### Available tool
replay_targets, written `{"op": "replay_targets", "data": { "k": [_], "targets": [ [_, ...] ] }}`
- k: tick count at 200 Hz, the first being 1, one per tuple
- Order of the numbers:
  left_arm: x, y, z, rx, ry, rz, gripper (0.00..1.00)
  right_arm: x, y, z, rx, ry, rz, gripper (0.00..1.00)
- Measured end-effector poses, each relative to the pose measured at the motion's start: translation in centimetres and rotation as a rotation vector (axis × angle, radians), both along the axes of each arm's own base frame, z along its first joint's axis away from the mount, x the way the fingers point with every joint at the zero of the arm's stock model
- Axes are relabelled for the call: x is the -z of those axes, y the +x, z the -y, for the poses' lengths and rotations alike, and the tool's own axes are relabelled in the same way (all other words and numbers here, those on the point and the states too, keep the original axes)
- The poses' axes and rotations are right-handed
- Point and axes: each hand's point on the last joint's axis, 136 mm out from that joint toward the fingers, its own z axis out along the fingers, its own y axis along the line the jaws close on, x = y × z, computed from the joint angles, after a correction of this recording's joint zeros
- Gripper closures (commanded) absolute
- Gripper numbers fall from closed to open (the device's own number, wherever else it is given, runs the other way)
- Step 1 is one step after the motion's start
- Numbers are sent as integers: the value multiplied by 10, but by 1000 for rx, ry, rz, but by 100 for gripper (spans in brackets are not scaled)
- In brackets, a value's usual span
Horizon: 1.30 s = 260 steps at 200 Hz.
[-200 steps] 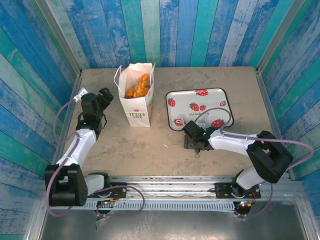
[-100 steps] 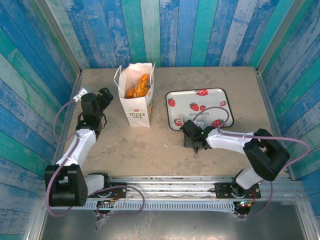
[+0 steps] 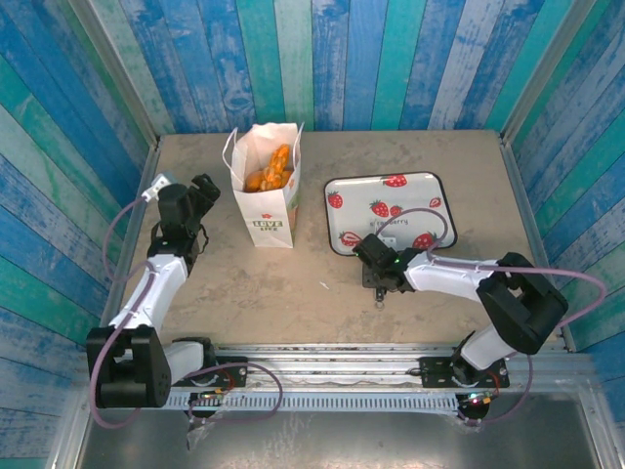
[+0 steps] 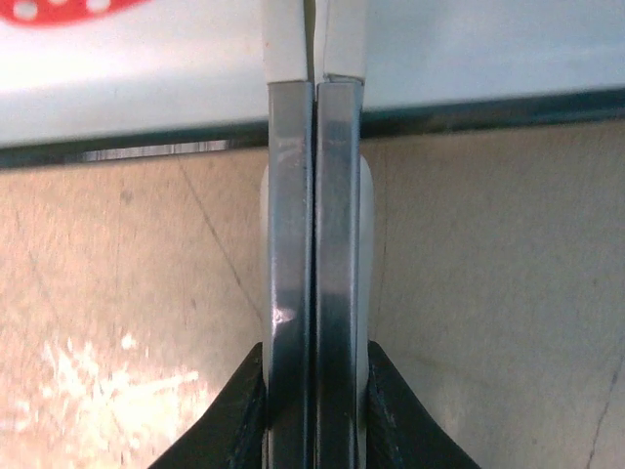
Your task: Take the fake bread out of the paper bag
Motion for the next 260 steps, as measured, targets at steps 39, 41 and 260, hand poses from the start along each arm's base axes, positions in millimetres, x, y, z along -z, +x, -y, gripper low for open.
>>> {"op": "replay_targets", "data": {
  "k": [39,41,260],
  "targets": [
    [-1,-4,-2,-8,15,-7,4,-30,-11,-5,-77,75,12,92],
    [-1,-4,-2,-8,16,-8,4,-32,-11,-6,-81,79,16,91],
    [-140,-49,16,103,62,266,1,-181,44,-47,-247,697,307,60]
  ]
}}
